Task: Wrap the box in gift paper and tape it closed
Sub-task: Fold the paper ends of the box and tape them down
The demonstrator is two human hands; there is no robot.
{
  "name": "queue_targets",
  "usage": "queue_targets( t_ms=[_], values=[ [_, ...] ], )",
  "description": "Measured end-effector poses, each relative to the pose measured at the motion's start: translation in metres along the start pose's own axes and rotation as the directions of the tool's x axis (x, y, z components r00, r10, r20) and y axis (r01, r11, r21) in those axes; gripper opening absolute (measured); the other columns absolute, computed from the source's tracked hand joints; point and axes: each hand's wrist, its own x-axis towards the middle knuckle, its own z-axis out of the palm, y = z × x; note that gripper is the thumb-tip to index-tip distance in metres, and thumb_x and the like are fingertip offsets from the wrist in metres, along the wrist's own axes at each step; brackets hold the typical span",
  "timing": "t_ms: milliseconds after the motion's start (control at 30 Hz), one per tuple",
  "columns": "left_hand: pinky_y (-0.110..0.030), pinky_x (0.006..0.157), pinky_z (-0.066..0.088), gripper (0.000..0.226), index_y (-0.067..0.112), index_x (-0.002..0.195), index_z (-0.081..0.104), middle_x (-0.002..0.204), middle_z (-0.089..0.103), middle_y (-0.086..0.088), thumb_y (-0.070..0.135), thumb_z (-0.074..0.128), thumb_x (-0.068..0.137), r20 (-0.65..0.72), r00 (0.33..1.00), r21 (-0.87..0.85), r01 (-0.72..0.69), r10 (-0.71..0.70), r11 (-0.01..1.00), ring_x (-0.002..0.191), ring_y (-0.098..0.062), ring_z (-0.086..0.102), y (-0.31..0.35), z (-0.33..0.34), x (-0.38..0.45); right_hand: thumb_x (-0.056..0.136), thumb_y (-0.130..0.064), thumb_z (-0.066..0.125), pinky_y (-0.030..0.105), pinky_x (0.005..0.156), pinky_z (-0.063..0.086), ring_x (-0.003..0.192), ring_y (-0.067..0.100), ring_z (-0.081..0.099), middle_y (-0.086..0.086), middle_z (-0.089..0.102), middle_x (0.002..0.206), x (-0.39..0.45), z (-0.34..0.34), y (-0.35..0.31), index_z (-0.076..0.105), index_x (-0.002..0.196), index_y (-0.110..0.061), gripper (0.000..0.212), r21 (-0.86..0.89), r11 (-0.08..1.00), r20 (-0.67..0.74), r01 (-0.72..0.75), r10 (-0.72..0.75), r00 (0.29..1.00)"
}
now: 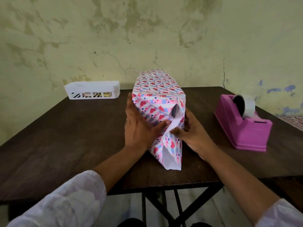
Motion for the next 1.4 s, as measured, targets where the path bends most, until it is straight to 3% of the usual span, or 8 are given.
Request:
queue_targets(
  t_ms=[267,400,533,700,933,1100,1233,1400],
  values=[
    [-0.048,0.116,0.019,0.127,0.017,0.148,-0.006,0.156,0.01,-0.001,0.079,0.058,0.057,0.07,0.997,0.098,0.009,-0.016,0.995,0.142,-0.021,0.02,0.001,0.0,-0.002,0.066,-0.054,0.071,0.011,0.09,0.028,0.122,0.001,0.041,-0.009,0.039,0.143,-0.002,0.015,-0.004,0.022,0.143,-0.026,0.095,-0.237,0.971,-0.145,0.037,-0.073,0.987],
    [-0.051,0.115,0.018,0.125,0.019,0.148,-0.006,0.156,0.008,0.001,0.075,0.057,0.056,0.092,0.991,0.035,-0.101,0.098,0.994,0.143,-0.019,0.017,-0.004,0.003,-0.005,0.075,-0.026,0.077,0.0,0.075,0.039,0.102,0.0,0.056,-0.019,0.052,0.114,0.0,0.013,0.0,0.036,0.135,-0.026,0.073,-0.191,0.979,-0.217,0.063,-0.105,0.971],
    [-0.053,0.113,0.023,0.112,0.042,0.141,-0.011,0.154,0.011,0.008,0.065,0.065,0.063,0.118,0.975,-0.052,-0.183,0.188,0.982,0.142,-0.014,0.019,-0.01,-0.002,-0.005,0.075,-0.005,0.076,0.003,0.065,0.046,0.077,-0.011,0.059,-0.025,0.054,0.093,0.003,0.011,0.005,0.043,0.123,-0.027,0.062,-0.149,0.985,-0.257,0.088,-0.124,0.958],
    [-0.052,0.108,0.033,0.08,0.037,0.142,0.017,0.148,0.032,0.007,0.058,0.059,0.077,0.069,0.974,-0.251,-0.193,0.217,0.948,0.135,-0.014,0.036,-0.019,-0.015,0.003,0.069,-0.043,0.075,0.03,0.094,0.05,0.112,0.004,0.057,-0.01,0.057,0.127,-0.007,-0.003,0.004,0.043,0.135,-0.023,0.076,-0.12,0.99,-0.249,0.075,-0.103,0.963],
    [-0.051,0.114,0.02,0.097,0.027,0.144,0.005,0.153,0.02,-0.005,0.068,0.054,0.071,-0.03,0.94,0.163,-0.332,0.341,0.929,0.141,-0.023,0.021,0.0,-0.024,0.016,0.086,-0.006,0.06,0.014,0.071,0.048,0.081,0.002,0.059,-0.013,0.063,0.089,-0.081,-0.007,-0.018,0.056,0.098,-0.02,0.019,-0.009,0.898,-0.637,0.44,-0.344,0.69],
    [-0.051,0.115,0.001,0.1,0.032,0.143,0.0,0.156,0.017,-0.002,0.067,0.058,0.07,0.089,0.846,0.319,-0.525,0.526,0.789,0.144,-0.019,0.009,0.026,-0.021,0.036,0.082,-0.013,0.059,0.009,0.063,0.041,0.069,0.0,0.051,-0.013,0.057,0.079,-0.087,-0.018,-0.019,0.054,0.088,-0.024,0.013,-0.12,0.904,-0.64,0.41,-0.387,0.664],
    [-0.047,0.114,0.012,0.1,0.031,0.143,0.002,0.144,0.04,-0.002,0.049,0.069,0.072,0.075,0.843,0.296,-0.529,0.533,0.795,0.137,-0.022,0.033,0.039,-0.006,0.034,0.081,-0.028,0.055,0.01,0.069,0.047,0.081,0.001,0.062,-0.015,0.065,0.088,-0.088,-0.013,-0.02,0.061,0.092,-0.029,0.012,-0.269,0.91,-0.429,0.316,-0.407,0.807],
    [-0.047,0.106,0.027,0.099,0.034,0.142,0.002,0.126,0.055,-0.005,0.053,0.069,0.071,0.037,0.859,0.295,-0.498,0.511,0.816,0.118,-0.027,0.051,0.04,-0.006,0.028,0.097,-0.019,0.048,0.011,0.099,0.027,0.131,-0.003,0.034,-0.014,0.038,0.146,-0.054,-0.006,-0.014,0.032,0.144,-0.028,0.051,-0.42,0.907,-0.037,0.033,-0.054,0.998]
  ],
)
